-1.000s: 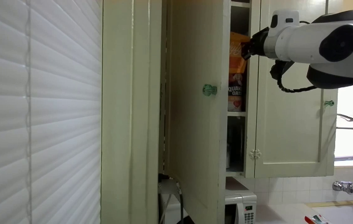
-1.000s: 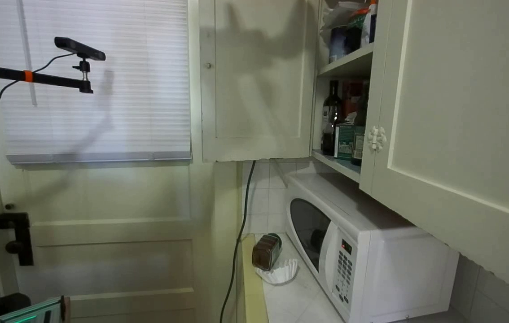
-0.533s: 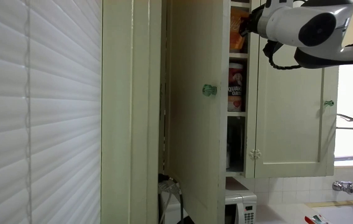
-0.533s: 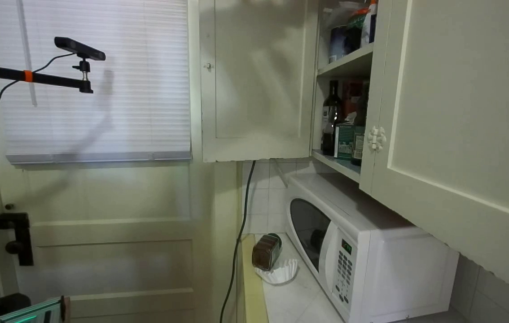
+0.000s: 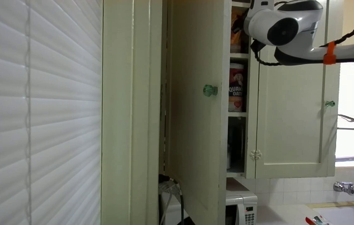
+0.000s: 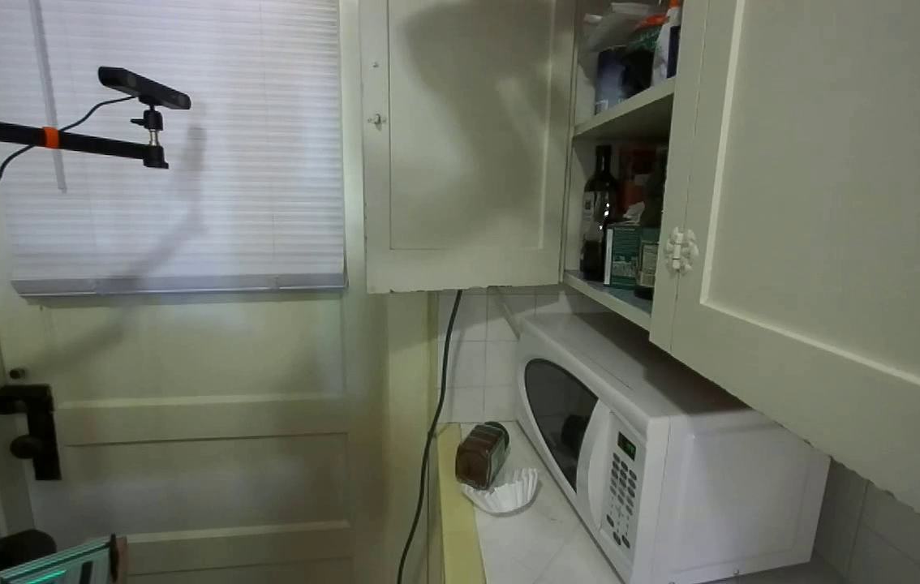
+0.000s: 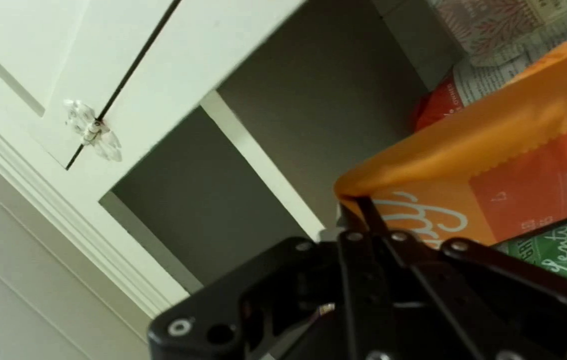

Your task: Put the orange packet into the cupboard

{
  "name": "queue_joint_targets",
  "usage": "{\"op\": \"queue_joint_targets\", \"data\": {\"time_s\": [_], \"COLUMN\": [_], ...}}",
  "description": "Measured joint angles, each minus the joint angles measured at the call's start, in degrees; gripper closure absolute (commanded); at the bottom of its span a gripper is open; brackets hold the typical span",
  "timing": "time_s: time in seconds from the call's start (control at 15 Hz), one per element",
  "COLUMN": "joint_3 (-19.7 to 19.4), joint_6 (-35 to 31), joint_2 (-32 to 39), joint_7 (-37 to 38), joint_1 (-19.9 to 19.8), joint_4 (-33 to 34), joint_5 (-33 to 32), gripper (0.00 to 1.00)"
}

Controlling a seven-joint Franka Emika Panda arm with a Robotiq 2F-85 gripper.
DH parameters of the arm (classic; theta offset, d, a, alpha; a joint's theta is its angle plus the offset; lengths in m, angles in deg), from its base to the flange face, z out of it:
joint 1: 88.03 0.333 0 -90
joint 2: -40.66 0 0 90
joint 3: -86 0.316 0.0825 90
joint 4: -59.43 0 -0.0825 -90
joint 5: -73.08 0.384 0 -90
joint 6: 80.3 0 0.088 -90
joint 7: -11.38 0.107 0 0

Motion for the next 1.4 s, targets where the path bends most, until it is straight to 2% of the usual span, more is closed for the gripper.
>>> {"op": "queue_joint_targets", "data": {"time_s": [0.4,0.47,0.53,0.8,1.13,1.2,1.4], "joint_3": [0.1,0.0,0.0,0.1,0.4,0.5,1.8], "joint_6": [0.0,0.0,0.0,0.0,0.0,0.0,0.0], "joint_2": [9.2,10.3,11.2,14.1,16.0,16.0,15.5], "joint_7": [-0.9,-1.2,-1.8,-4.2,-5.3,-5.3,-4.8], "joint_1": [-0.9,-0.9,-0.9,-0.9,-0.7,-0.6,-0.1], "joint_4": [9.6,10.9,12.0,15.9,19.8,20.3,21.1], "joint_5": [3.0,3.7,4.4,7.0,7.3,7.3,8.7], "gripper": [1.0,0.73,0.73,0.43,0.05,0.01,0.0]}}
